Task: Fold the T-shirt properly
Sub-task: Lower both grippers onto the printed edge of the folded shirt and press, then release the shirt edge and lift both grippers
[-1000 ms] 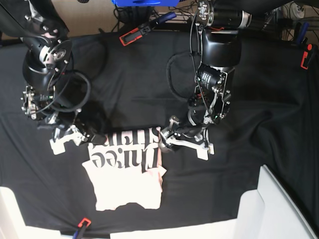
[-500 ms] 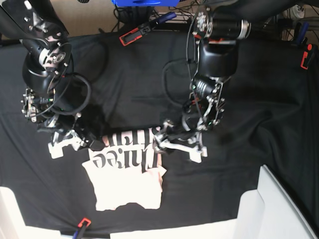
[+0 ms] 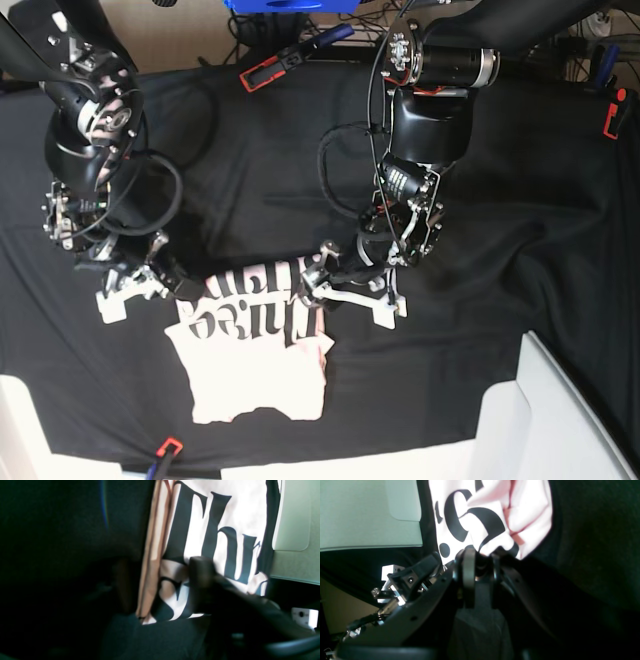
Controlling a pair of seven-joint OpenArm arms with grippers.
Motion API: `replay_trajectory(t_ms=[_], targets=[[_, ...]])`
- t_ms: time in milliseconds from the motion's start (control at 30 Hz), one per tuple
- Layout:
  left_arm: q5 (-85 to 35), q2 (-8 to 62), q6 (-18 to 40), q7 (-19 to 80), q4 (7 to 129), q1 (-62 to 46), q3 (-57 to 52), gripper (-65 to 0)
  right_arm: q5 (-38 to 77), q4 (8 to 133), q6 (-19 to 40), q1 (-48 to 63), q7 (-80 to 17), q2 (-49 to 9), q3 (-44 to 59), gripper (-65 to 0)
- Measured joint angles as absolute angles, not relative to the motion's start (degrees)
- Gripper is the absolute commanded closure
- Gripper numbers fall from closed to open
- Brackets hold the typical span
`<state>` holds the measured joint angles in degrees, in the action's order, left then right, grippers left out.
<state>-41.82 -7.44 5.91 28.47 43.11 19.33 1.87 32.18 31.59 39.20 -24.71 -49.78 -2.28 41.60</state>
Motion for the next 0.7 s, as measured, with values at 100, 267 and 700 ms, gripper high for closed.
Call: replay_trajectory(t_ms=[100, 267, 700], targets=[[-41.87, -7.44, 5.87, 28.62, 42.98, 19.18, 1.87, -11.4, 32.16, 31.59, 39.20, -24.69, -49.80, -2.17, 41.63, 0.0], [-41.95, -7.33, 5.82, 28.51, 42.98, 19.20, 2.52, 0.0, 32.18, 31.59, 39.20, -24.60, -50.00, -2.22, 41.67, -0.1], [-42.13, -5.34, 6.04, 28.42, 43.42, 17.98, 9.58, 0.0, 32.82, 31.73, 39.27, -20.71, -50.63, -4.12, 41.78, -0.1]])
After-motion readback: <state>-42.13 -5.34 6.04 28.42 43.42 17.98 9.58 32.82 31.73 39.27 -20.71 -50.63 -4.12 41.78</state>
